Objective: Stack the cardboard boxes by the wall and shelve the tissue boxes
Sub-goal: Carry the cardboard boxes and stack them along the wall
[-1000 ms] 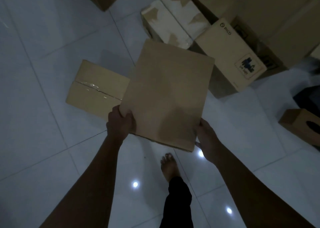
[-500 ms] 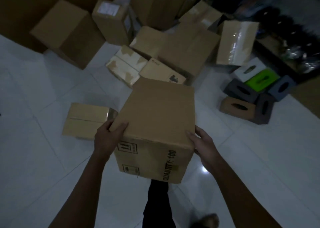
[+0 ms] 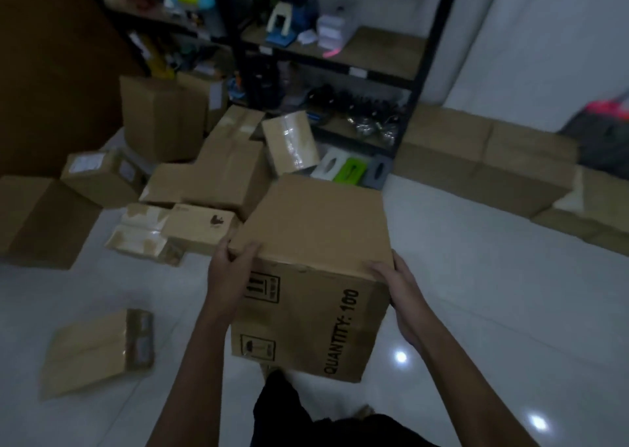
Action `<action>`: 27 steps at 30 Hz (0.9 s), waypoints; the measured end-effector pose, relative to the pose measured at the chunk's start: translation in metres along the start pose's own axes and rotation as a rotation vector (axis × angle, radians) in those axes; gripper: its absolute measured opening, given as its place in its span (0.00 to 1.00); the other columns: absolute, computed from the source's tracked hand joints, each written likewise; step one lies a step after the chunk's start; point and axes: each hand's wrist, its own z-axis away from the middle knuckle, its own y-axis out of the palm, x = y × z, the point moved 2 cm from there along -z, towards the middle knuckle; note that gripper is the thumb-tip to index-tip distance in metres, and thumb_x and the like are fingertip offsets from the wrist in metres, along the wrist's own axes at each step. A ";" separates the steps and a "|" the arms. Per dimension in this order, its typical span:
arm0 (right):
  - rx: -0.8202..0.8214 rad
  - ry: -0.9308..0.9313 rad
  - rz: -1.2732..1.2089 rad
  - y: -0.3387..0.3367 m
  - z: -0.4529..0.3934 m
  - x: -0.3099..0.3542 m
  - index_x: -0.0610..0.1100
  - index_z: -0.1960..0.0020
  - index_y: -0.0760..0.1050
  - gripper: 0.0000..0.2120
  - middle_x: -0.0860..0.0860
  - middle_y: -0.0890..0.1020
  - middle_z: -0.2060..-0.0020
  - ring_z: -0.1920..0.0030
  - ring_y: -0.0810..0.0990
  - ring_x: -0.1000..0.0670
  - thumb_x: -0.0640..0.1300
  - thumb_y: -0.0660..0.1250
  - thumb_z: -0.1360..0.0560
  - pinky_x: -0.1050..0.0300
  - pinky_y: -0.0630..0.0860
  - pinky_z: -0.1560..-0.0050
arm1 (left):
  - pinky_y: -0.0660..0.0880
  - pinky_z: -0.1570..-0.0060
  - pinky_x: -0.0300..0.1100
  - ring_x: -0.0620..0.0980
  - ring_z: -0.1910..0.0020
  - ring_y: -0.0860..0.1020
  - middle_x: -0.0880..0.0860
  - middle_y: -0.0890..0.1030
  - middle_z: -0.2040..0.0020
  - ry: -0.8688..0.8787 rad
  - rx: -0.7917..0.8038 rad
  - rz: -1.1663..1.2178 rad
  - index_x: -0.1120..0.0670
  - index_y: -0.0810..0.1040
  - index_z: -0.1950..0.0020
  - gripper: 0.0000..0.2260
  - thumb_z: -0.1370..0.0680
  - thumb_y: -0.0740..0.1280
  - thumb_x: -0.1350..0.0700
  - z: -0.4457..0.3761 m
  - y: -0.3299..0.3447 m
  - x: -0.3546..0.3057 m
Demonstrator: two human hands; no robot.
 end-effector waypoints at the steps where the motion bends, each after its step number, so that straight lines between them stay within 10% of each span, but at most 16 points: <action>1: -0.035 -0.009 -0.017 -0.022 0.008 0.007 0.56 0.28 0.71 0.26 0.57 0.82 0.39 0.39 0.79 0.53 0.50 0.72 0.25 0.52 0.74 0.34 | 0.75 0.35 0.54 0.53 0.39 0.75 0.50 0.76 0.36 0.006 0.030 -0.023 0.51 0.72 0.27 0.22 0.20 0.71 0.49 0.007 0.021 -0.012; 17: -0.385 -0.055 -0.152 -0.243 -0.041 0.129 0.56 0.25 0.66 0.42 0.56 0.78 0.34 0.36 0.77 0.52 0.66 0.72 0.35 0.51 0.73 0.33 | 0.77 0.39 0.61 0.60 0.40 0.76 0.53 0.77 0.40 0.060 0.389 -0.223 0.44 0.69 0.35 0.30 0.34 0.69 0.36 -0.021 0.319 -0.193; 27: -0.531 -0.023 -0.214 -0.324 -0.135 0.204 0.50 0.26 0.66 0.23 0.51 0.78 0.35 0.37 0.76 0.48 0.47 0.64 0.20 0.49 0.73 0.33 | 0.72 0.46 0.45 0.52 0.45 0.74 0.53 0.75 0.40 0.161 0.490 -0.250 0.54 0.68 0.25 0.24 0.20 0.69 0.54 -0.072 0.477 -0.278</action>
